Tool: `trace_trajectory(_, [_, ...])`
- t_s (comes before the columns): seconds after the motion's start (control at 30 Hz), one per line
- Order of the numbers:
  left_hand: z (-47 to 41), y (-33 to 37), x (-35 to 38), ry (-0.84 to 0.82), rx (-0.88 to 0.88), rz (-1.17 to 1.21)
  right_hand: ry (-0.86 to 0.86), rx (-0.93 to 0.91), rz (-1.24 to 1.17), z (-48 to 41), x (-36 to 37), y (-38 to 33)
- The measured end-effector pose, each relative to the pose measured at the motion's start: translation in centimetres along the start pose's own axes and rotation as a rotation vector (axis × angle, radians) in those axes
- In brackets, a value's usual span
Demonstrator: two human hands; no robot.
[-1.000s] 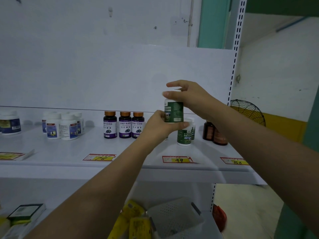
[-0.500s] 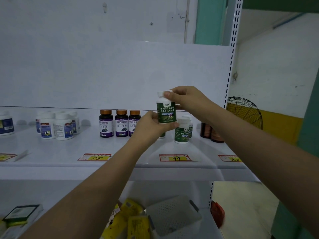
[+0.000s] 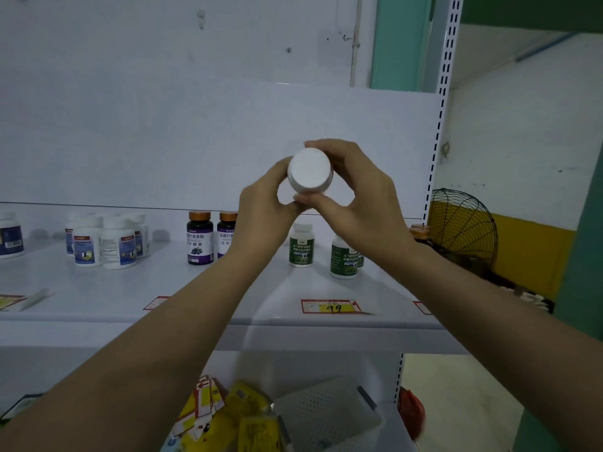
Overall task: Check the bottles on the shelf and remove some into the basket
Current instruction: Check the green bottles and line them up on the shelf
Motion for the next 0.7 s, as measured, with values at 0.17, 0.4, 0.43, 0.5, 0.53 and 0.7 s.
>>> trace_trajectory(0.17, [0.4,0.7,-0.3,-0.002,0.091,-0.033,0.025,-0.066,0.054,0.7,0.0,-0.1])
trace_trajectory(0.4, [-0.3,0.4,0.8,-0.224,-0.056,0.066,-0.033,0.320,-0.267,-2.8,-0.7,2.5])
trace_trajectory(0.43, [-0.2,0.2,1.1,-0.269,-0.125,0.129,-0.053,0.440,-0.334,-3.4,-0.5,3.6])
trace_trajectory(0.5, [0.4,-0.6,1.9,-0.337,-0.308,0.313,-0.109,0.720,-0.429,-3.6,0.2,5.9])
trace_trajectory(0.53, [0.8,-1.1,2.5,-0.368,-0.419,0.419,-0.147,0.845,-0.433,-3.2,0.5,6.8])
trace_trajectory(0.7, [3.4,-1.9,4.8,-0.561,-0.748,0.547,-0.381,1.205,-0.264,0.1,1.4,9.4])
Point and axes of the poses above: each hand's wrist, its own z-axis away from the middle knuckle, its own x-axis out of the palm, y = z × x, the point moved 8 cm from there along -z, towards the middle knuckle, and after that the axes turned 2 degrees about -z, right-handed, at the moved point
